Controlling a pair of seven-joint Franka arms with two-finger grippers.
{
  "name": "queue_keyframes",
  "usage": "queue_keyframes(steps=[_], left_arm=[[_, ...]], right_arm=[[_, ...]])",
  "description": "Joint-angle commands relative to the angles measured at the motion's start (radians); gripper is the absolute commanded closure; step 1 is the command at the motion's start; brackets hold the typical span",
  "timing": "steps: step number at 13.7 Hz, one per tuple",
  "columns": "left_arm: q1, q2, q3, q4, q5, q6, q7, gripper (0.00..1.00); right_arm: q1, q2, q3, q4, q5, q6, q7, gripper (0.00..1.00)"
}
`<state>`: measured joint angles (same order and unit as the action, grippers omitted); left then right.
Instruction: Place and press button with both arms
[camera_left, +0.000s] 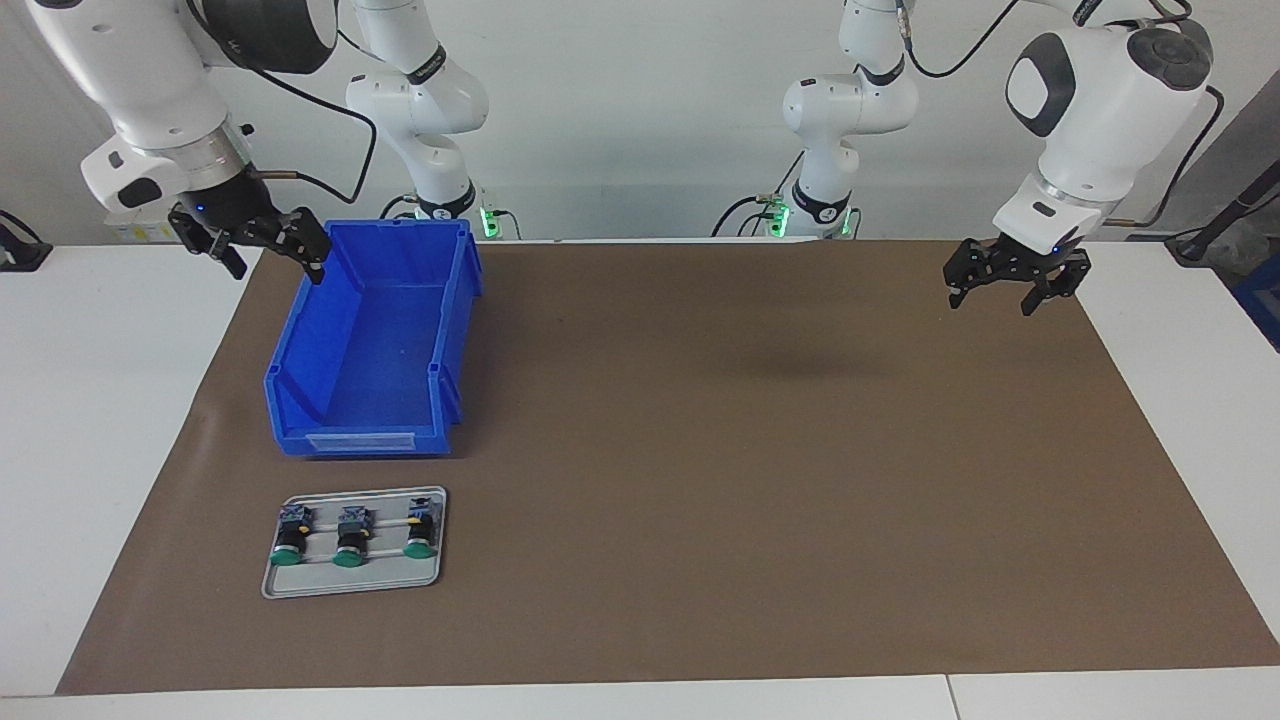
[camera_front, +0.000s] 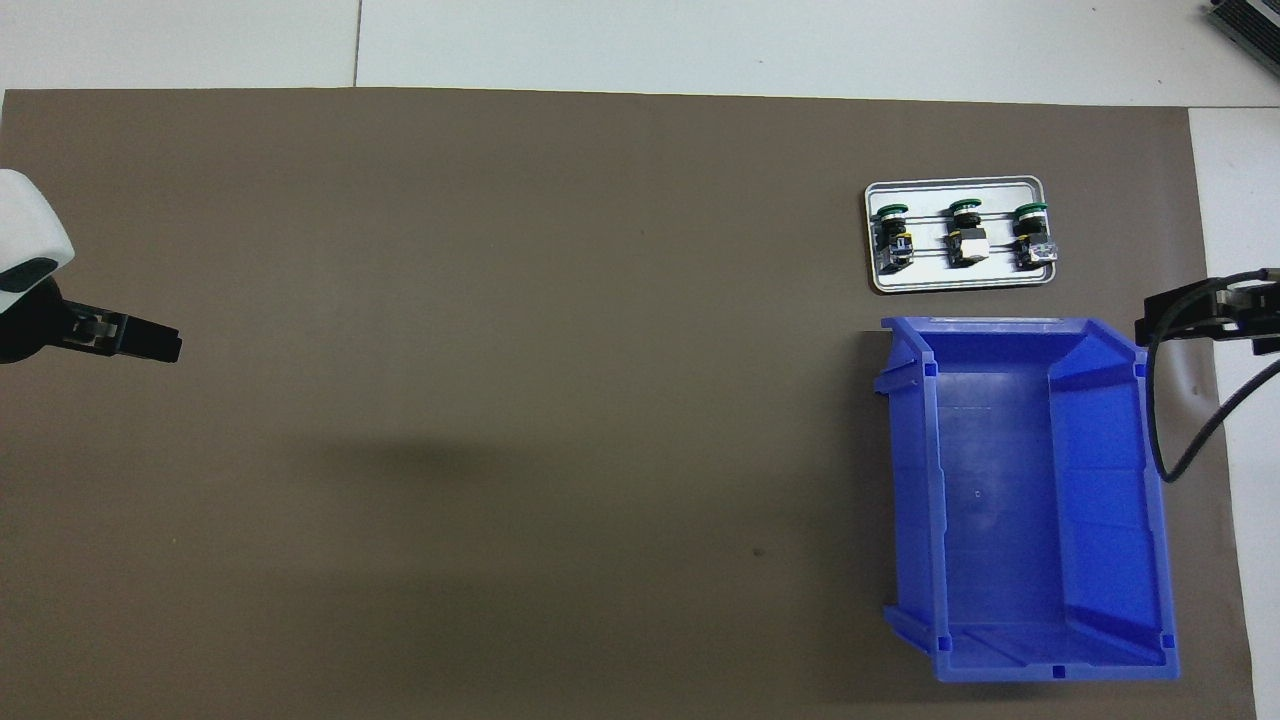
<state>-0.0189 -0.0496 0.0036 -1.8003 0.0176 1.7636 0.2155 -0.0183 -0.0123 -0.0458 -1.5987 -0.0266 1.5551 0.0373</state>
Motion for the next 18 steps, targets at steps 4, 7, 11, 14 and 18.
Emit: queue_keyframes(steps=[4,7,11,14,18], left_arm=[[-0.001,-0.030,0.003,-0.034,0.015,0.011,-0.008,0.00],[-0.001,-0.030,0.001,-0.034,0.015,0.011,-0.008,0.00],[-0.001,-0.030,0.003,-0.034,0.015,0.011,-0.008,0.00],[-0.001,-0.030,0.001,-0.034,0.015,0.011,-0.008,0.00],[-0.001,-0.030,0.003,-0.034,0.015,0.011,-0.008,0.00]], right_arm=[[-0.009,-0.015,0.015,-0.015,-0.015,-0.009,-0.005,0.00],[-0.011,-0.015,0.015,-0.018,-0.022,-0.004,-0.014,0.00],[-0.009,-0.017,0.014,-0.027,-0.032,0.031,-0.016,0.00],[-0.008,-0.017,0.014,-0.029,-0.039,0.033,-0.014,0.00],[-0.009,-0.017,0.015,-0.027,-0.039,0.036,-0.016,0.00]])
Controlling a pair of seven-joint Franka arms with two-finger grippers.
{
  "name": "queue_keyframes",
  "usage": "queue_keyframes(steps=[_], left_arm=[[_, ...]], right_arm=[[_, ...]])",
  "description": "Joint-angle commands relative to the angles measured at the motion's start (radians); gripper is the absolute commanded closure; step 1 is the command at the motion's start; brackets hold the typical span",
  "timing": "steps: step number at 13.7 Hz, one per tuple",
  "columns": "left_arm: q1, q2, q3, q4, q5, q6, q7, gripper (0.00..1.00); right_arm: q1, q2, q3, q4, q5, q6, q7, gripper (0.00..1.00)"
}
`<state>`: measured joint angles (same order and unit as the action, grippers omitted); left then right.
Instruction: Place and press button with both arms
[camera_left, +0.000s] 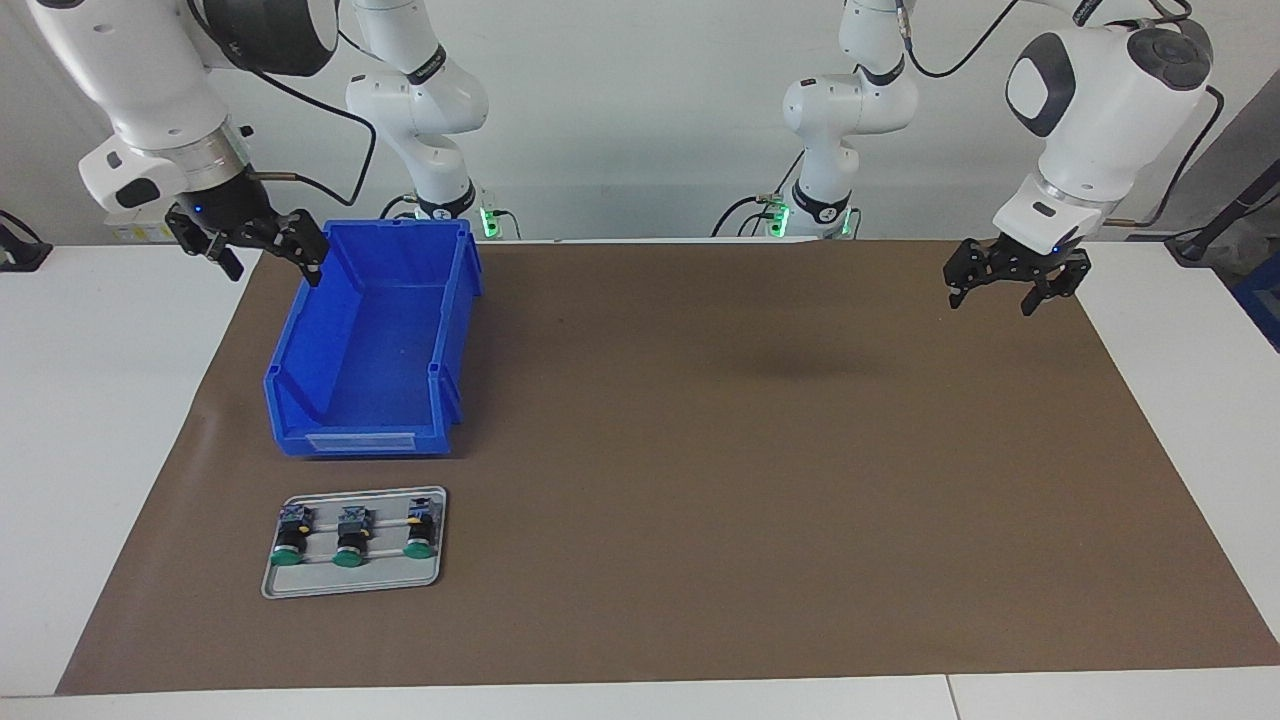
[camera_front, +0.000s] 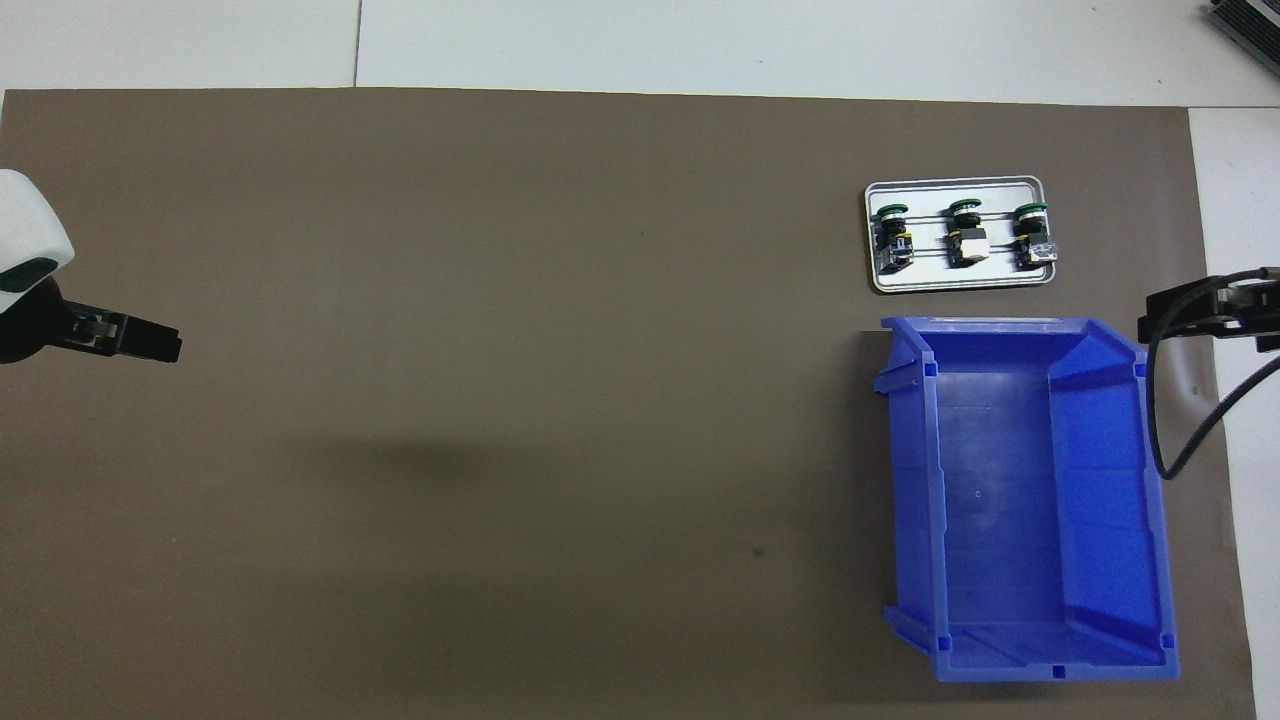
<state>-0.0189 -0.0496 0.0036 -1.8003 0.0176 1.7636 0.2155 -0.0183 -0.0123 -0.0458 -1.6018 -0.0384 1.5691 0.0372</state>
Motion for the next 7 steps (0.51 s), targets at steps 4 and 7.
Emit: queue_keyframes(steps=[4,7], left_arm=[[-0.001,-0.030,0.001,-0.034,0.016,0.011,-0.008,0.00],[-0.001,-0.030,0.003,-0.034,0.015,0.011,-0.008,0.00]], right_arm=[[-0.022,0.032,0.015,-0.036,-0.020,0.230,-0.022,0.00],[-0.028,0.177,0.015,-0.023,-0.012,0.404,-0.030,0.00]])
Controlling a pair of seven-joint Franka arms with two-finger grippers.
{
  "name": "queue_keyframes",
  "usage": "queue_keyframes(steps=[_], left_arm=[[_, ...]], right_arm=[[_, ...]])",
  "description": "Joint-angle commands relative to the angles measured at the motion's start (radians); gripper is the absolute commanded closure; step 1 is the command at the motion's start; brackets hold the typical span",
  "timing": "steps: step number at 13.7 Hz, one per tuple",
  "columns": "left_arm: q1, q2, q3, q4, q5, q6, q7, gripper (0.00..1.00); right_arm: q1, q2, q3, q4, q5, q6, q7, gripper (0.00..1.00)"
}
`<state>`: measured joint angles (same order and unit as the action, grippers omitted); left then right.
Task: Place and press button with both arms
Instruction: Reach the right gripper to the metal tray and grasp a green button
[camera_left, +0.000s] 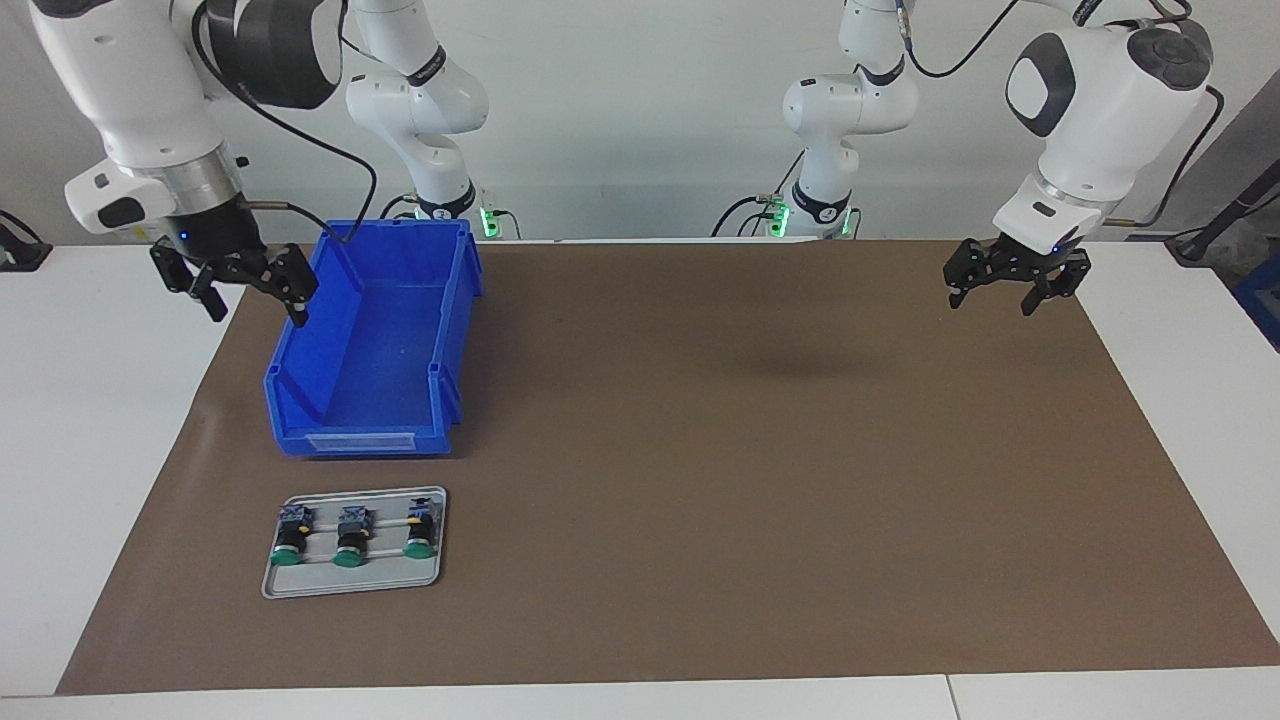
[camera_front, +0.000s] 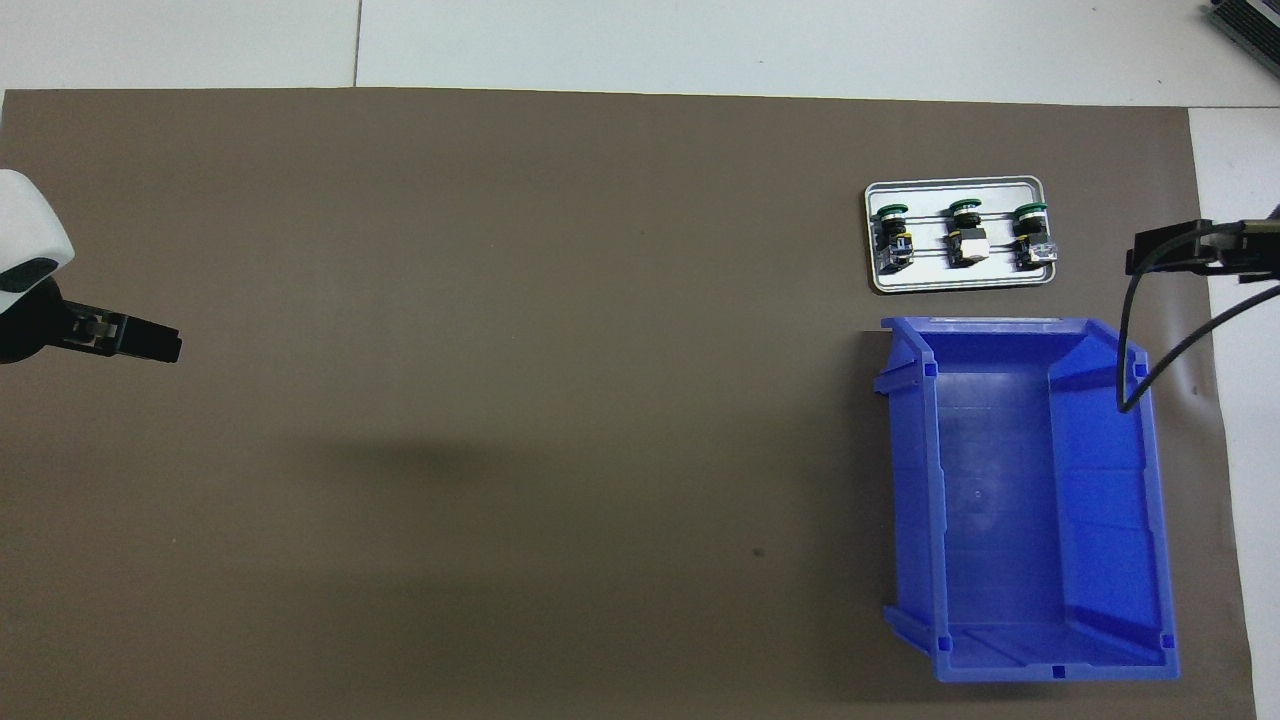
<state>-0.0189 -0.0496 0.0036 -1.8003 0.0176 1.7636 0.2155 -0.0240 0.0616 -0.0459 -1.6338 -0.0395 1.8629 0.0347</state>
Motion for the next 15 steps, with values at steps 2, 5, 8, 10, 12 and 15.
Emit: queue_keyframes(steps=[2,5,8,10,12,15], left_arm=[[-0.001,-0.030,0.003,-0.034,0.015,0.011,-0.008,0.00],[-0.001,-0.030,0.001,-0.034,0.015,0.011,-0.008,0.00],[-0.001,-0.030,0.003,-0.034,0.016,0.011,-0.008,0.00],[-0.001,-0.030,0.001,-0.034,0.015,0.011,-0.008,0.00],[-0.001,-0.030,0.001,-0.034,0.015,0.011,-0.008,0.00],[-0.001,-0.030,0.001,-0.034,0.016,0.011,-0.008,0.00]], right_arm=[[-0.022,0.223,0.015,0.026,-0.011,0.235,-0.033,0.00],[-0.011,0.366,0.015,0.054,0.032,0.399,-0.036,0.00],[-0.005,0.441,0.018,0.051,0.094,0.455,-0.051,0.00],[0.007,0.474,0.018,0.022,0.098,0.515,-0.087,0.00],[0.004,0.480,0.018,0.009,0.098,0.530,-0.107,0.00],[0.006,0.506,0.018,-0.004,0.099,0.553,-0.110,0.01]])
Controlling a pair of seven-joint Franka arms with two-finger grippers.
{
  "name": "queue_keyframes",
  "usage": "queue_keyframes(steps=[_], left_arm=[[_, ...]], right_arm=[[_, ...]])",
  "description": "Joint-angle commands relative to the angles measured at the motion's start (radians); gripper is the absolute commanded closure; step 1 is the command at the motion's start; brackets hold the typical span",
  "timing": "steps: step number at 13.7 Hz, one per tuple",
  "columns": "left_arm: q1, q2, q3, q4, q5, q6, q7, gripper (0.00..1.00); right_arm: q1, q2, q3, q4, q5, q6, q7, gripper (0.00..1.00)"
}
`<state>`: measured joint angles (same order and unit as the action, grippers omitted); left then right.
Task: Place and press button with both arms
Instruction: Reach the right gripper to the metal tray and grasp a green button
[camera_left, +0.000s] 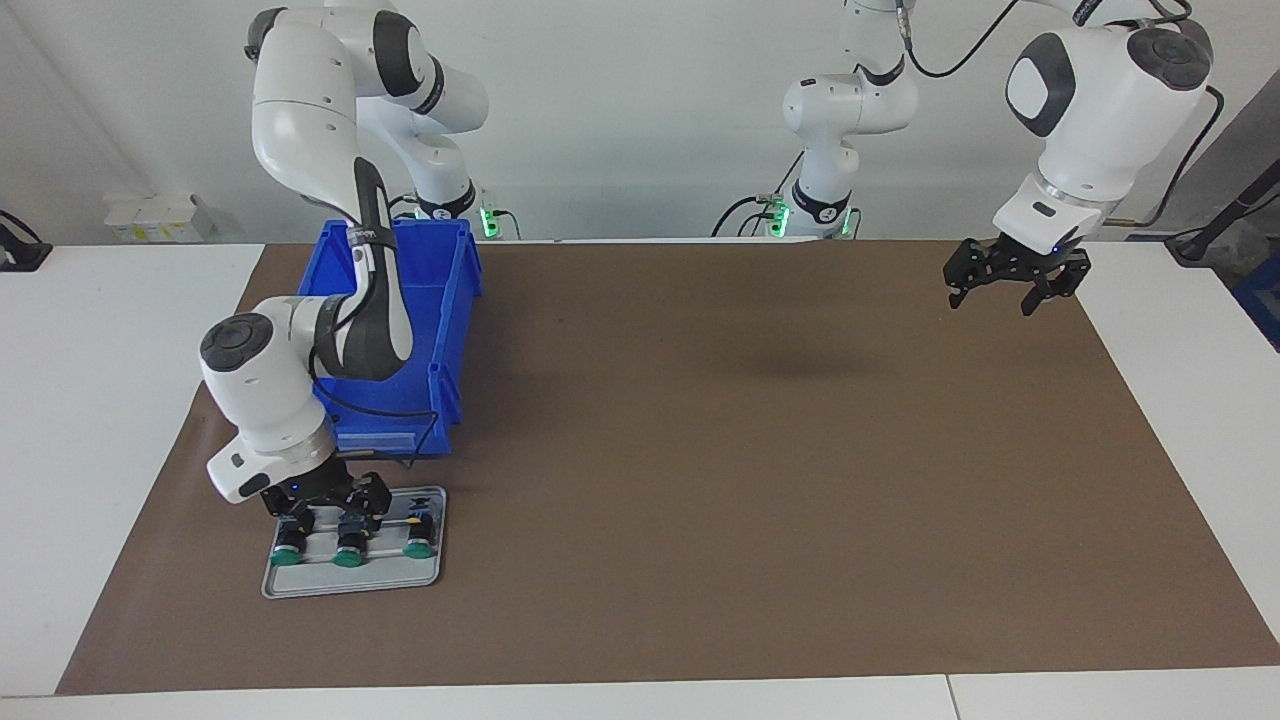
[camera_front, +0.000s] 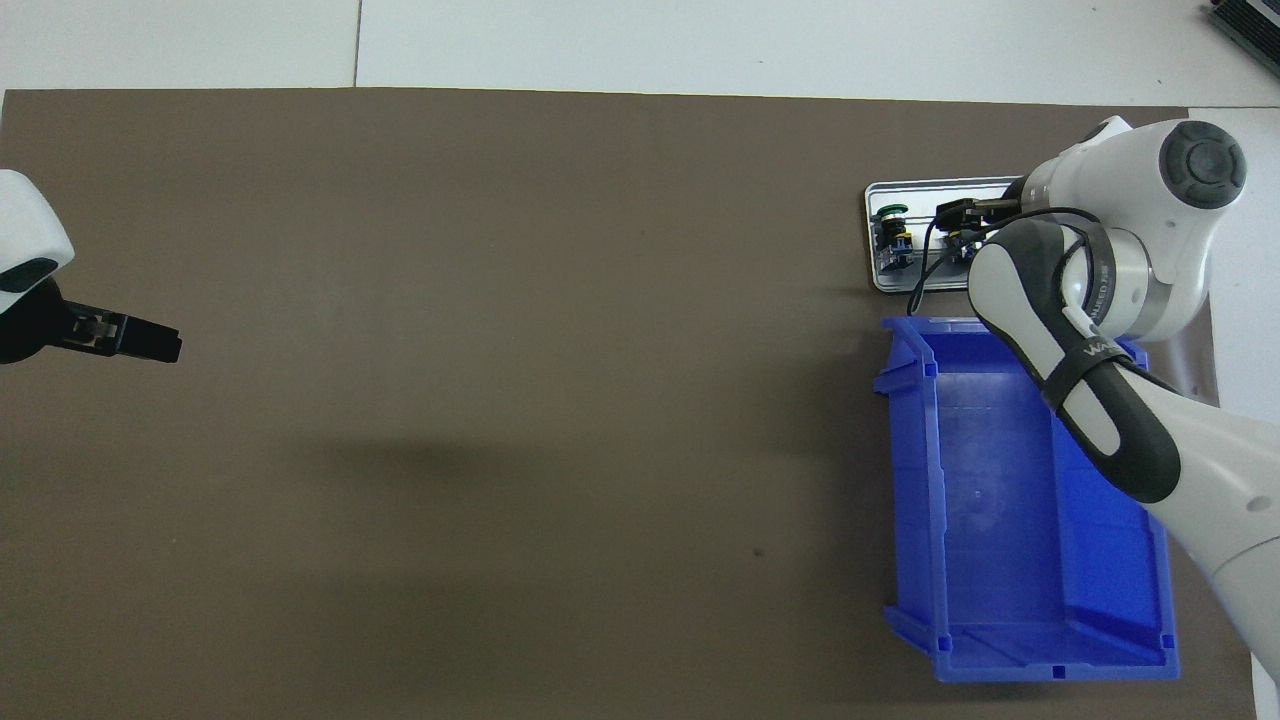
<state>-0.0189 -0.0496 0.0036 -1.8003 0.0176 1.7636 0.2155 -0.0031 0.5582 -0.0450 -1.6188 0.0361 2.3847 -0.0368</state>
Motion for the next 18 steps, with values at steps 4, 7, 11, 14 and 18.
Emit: queue_keyframes(steps=[4,7,11,14,18], left_arm=[[-0.001,-0.030,0.001,-0.034,0.015,0.011,-0.008,0.00],[-0.001,-0.030,0.001,-0.034,0.016,0.011,-0.008,0.00],[-0.001,-0.030,0.003,-0.034,0.016,0.011,-0.008,0.00],[-0.001,-0.030,0.003,-0.034,0.015,0.011,-0.008,0.00],[-0.001,-0.030,0.003,-0.034,0.015,0.011,-0.008,0.00]], right_arm=[[-0.024,0.006,0.017,-0.058,0.024,0.045,-0.048,0.33],[-0.024,0.006,0.016,-0.055,0.024,0.041,-0.042,1.00],[-0.014,0.002,0.014,0.005,0.007,-0.016,-0.016,1.00],[-0.001,-0.015,0.011,0.063,0.007,-0.045,0.162,1.00],[0.012,-0.061,0.017,0.145,0.021,-0.148,0.533,1.00]])
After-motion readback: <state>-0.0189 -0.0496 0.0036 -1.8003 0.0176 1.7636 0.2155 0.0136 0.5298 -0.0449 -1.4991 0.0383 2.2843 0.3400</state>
